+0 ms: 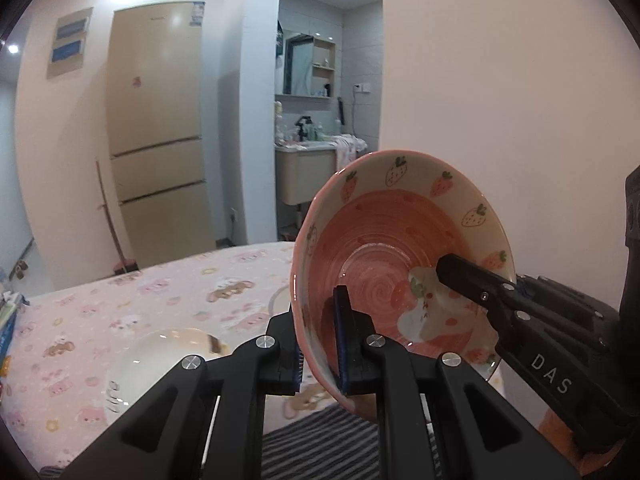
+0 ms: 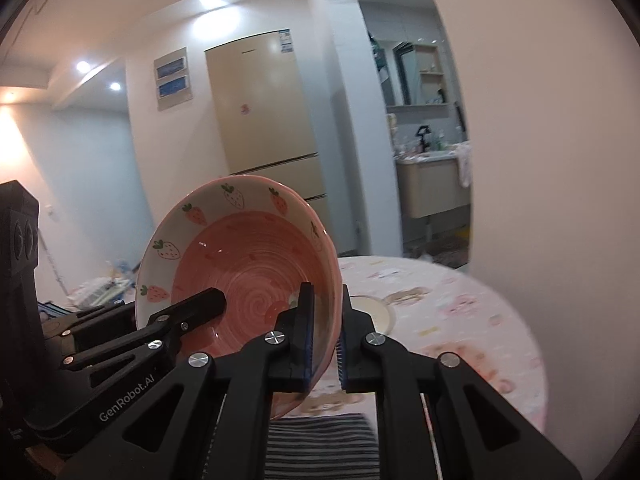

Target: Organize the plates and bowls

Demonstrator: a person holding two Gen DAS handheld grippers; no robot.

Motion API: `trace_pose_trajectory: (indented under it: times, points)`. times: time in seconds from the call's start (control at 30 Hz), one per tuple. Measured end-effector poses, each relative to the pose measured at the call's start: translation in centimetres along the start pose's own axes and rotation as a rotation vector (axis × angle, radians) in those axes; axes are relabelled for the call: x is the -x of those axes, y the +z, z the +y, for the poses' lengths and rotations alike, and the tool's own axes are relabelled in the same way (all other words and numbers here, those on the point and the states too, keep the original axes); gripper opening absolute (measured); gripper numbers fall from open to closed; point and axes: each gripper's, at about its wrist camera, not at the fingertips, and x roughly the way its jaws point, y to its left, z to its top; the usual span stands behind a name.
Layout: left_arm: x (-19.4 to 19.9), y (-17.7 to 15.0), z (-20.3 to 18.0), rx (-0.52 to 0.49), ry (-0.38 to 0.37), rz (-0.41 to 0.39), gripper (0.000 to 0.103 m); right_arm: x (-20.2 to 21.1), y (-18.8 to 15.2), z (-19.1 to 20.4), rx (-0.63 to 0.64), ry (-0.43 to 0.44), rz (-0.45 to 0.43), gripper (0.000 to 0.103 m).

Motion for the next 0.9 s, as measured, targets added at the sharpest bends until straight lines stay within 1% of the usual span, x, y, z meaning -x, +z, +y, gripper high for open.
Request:
trace_pose_trajectory:
  times: [0.1, 0.23, 0.3, 0.37, 0.4, 0.5, 0.53, 0.63, 0.73, 0.9]
  points:
    - [-0.9, 0.6, -1.5, -0.002, -0.038, 0.016, 0.014, 0.5, 0.1, -2.2, -0.041, -0.011, 0.015, 0.009]
    - [-2.7, 1.5, -4.0, -0.014, -0.060, 0.053, 0.014, 1.1, 0.3, -4.6, -0.062, -0.056, 0.045, 0.009]
    - [-4.1, 2.0, -5.0, -0.017, -0.071, 0.095, 0.014, 1.3, 0.4, -6.0, -0.086, -0.066, 0.058, 0.009]
    - [-5.8, 2.0, -6.1, -0.037, -0.064, 0.149, 0.014, 1.1, 0.4, -7.3, -0.112, -0.090, 0.082, 0.009]
    - [-6.7, 1.9, -6.7, -0.028, -0.060, 0.174, 0.014, 0.8, 0.3, -7.9, -0.120, -0.106, 0.101, 0.009]
    - [-9.0, 1.6, -7.6, -0.035, -0.058, 0.233, 0.014, -0.3, -0.6, -10.3, -0.193, -0.131, 0.156, 0.009]
    - [-9.8, 1.2, -7.7, -0.034, -0.054, 0.257, 0.014, -0.6, -0.9, -11.0, -0.208, -0.119, 0.172, 0.009]
    - [-11.7, 0.1, -7.7, -0.019, -0.067, 0.317, 0.014, -1.6, -1.7, -12.0, -0.210, -0.133, 0.215, 0.009]
    - [-13.1, -0.9, -7.7, -0.009, -0.078, 0.346, 0.014, -3.0, -1.9, -13.0, -0.220, -0.149, 0.249, 0.009]
    - [-15.6, -1.9, -8.2, -0.057, -0.064, 0.398, 0.014, -5.0, -2.2, -14.4, -0.251, -0.164, 0.306, 0.009]
